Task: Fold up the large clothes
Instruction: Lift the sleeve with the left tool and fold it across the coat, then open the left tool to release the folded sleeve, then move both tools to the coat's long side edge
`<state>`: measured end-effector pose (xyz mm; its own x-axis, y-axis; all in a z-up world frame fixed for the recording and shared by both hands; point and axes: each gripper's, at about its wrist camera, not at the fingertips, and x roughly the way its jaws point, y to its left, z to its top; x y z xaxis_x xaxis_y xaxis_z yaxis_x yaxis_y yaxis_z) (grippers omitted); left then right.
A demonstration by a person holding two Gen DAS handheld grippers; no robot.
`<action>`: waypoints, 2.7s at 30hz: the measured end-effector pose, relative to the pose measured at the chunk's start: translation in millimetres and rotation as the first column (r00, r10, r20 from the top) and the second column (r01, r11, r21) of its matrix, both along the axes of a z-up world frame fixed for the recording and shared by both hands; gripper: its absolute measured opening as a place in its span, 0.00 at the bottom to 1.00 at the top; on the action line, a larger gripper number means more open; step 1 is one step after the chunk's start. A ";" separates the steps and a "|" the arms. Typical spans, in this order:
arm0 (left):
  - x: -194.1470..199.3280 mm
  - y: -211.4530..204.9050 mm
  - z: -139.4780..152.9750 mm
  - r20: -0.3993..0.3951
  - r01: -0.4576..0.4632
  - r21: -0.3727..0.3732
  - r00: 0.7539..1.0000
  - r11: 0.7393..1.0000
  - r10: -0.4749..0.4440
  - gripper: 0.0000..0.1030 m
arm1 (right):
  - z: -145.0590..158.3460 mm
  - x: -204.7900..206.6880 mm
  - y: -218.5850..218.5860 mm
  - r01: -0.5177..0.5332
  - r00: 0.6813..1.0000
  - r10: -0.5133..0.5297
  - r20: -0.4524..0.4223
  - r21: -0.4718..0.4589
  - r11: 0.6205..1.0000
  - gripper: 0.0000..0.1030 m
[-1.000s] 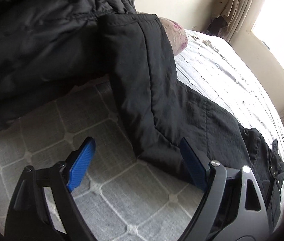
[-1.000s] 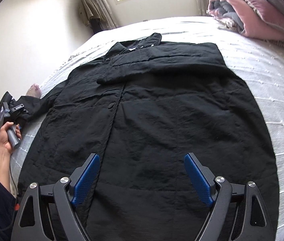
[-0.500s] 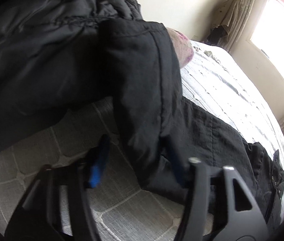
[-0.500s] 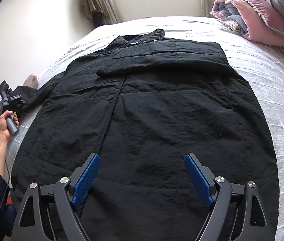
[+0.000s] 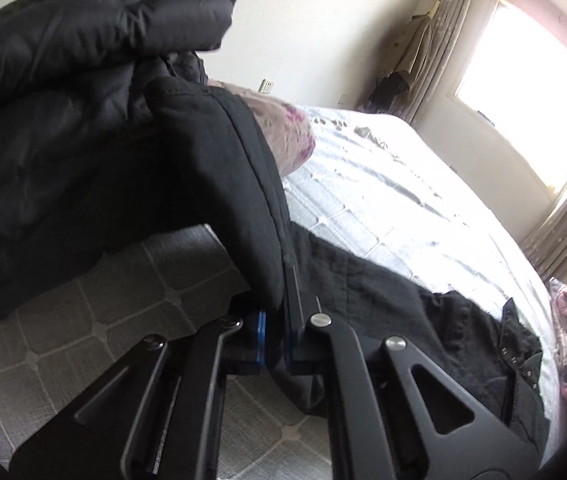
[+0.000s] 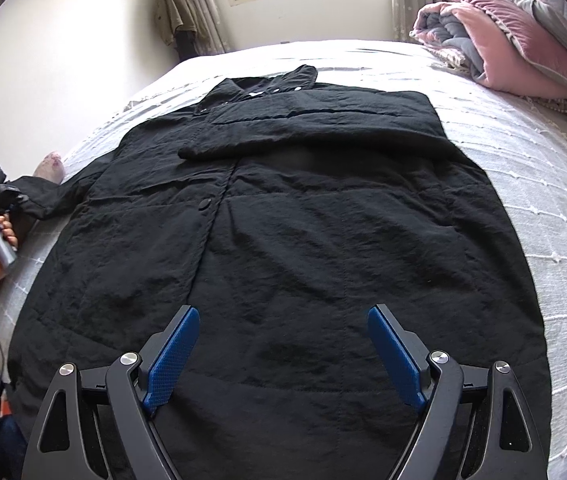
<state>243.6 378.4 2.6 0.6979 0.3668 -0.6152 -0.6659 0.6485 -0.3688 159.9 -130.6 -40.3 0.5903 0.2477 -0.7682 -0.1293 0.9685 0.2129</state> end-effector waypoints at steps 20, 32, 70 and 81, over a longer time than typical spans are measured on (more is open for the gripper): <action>-20.6 17.5 32.9 0.158 0.050 -0.010 0.986 0.999 -0.047 0.06 | -48.3 12.6 21.0 -0.077 0.981 0.050 -0.186 -0.140 0.987 0.85; -22.2 -32.7 76.8 0.207 0.114 0.134 0.968 0.984 -0.140 0.05 | -19.6 13.0 -25.3 0.097 0.991 -0.103 -0.089 -0.063 0.993 0.85; 59.3 -366.6 -9.8 -0.223 0.785 0.084 0.614 0.613 -0.757 0.40 | -15.6 20.0 -111.5 0.289 0.950 -0.258 -0.173 0.182 0.940 0.85; -92.1 -229.6 18.8 -0.273 0.533 0.162 0.833 0.830 -0.482 0.78 | -13.7 17.5 -105.1 0.271 0.957 -0.254 -0.137 0.122 0.955 0.85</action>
<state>151.5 148.8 21.4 0.6849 0.1410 -0.7148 -0.2637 0.9626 -0.0628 177.4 -235.7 -54.0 0.5558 0.2046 -0.8057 0.1599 0.9249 0.3451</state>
